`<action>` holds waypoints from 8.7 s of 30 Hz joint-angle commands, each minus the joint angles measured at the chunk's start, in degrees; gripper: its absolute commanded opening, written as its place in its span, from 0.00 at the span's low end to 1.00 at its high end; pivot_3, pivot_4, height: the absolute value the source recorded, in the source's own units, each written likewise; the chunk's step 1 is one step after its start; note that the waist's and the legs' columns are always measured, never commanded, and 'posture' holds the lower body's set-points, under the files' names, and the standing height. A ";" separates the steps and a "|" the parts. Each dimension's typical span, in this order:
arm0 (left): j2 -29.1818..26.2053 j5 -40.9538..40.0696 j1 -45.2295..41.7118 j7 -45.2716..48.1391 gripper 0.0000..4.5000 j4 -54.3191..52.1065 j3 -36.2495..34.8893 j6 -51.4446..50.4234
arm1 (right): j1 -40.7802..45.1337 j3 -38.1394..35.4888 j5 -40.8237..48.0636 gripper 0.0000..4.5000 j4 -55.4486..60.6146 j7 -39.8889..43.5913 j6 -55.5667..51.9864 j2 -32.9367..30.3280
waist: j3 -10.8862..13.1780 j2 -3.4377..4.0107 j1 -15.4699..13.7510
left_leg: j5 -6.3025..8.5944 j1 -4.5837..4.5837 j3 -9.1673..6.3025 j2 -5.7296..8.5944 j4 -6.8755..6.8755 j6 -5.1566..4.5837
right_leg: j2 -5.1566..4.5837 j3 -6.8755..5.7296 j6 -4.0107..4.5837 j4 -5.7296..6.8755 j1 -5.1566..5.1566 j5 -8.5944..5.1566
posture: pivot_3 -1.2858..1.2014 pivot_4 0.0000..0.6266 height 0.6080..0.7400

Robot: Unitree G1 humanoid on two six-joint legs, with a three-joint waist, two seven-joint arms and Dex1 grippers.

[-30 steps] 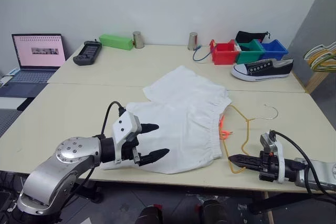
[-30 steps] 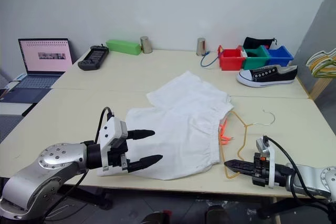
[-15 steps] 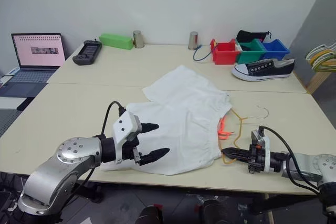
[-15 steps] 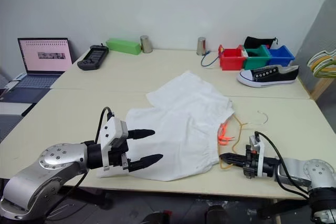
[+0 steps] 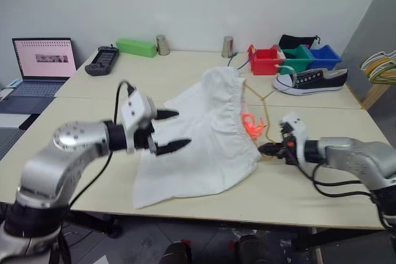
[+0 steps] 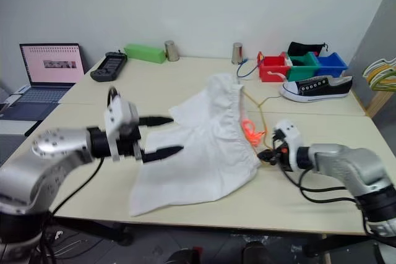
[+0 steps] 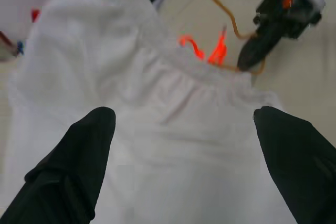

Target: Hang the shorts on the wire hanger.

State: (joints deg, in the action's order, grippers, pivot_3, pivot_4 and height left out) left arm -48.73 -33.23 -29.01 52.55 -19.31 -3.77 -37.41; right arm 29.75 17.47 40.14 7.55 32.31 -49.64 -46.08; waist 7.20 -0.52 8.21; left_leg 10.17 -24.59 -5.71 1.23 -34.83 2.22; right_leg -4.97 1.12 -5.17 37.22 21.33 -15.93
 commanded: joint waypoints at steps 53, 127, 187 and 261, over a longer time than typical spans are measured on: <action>8.10 45.56 -40.66 20.74 0.16 70.15 19.70 63.09 | 16.06 8.45 -55.98 0.00 9.31 13.85 15.28 12.49 | -0.32 -0.31 13.66 | -1.08 -0.06 -0.66 0.32 -0.14 0.26 | -0.16 -0.18 -0.24 1.89 0.56 0.08 | 0.39 0.00 1.00; -4.40 32.01 -15.01 19.94 0.00 36.04 8.40 33.77 | 11.19 -17.06 -21.67 0.24 -16.97 -3.47 -9.14 43.53 | -0.53 -0.54 9.19 | -1.14 0.39 -0.75 0.21 -0.10 0.19 | 0.02 -0.12 -0.16 2.38 0.45 0.14 | 0.43 0.05 1.00; 8.73 40.02 -19.89 12.60 0.00 37.82 16.10 36.15 | 22.73 5.84 -32.31 0.23 6.83 12.76 1.85 14.17 | -0.53 -0.53 12.50 | -1.13 0.25 -0.69 0.25 -0.01 0.19 | -0.09 -0.14 -0.15 1.85 0.38 0.14 | 0.38 0.06 1.00; 2.64 25.84 -20.00 18.80 0.96 31.53 7.43 30.40 | 16.13 4.34 -47.30 0.00 -6.49 21.40 13.97 11.29 | -0.57 -0.55 13.70 | -1.14 0.35 -0.73 0.28 -0.04 0.19 | -0.12 -0.19 -0.16 1.85 0.17 0.14 | 0.39 0.02 1.00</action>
State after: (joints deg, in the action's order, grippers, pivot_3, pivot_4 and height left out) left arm -44.96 -5.07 -47.25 71.77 14.45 6.60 -5.96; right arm 45.78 25.15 -8.40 -1.76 53.72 -33.47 -34.98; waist 6.64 -1.07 21.91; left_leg 9.03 -24.23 -6.44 1.51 -34.87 2.41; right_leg -5.09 0.93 -5.33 39.07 21.49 -15.79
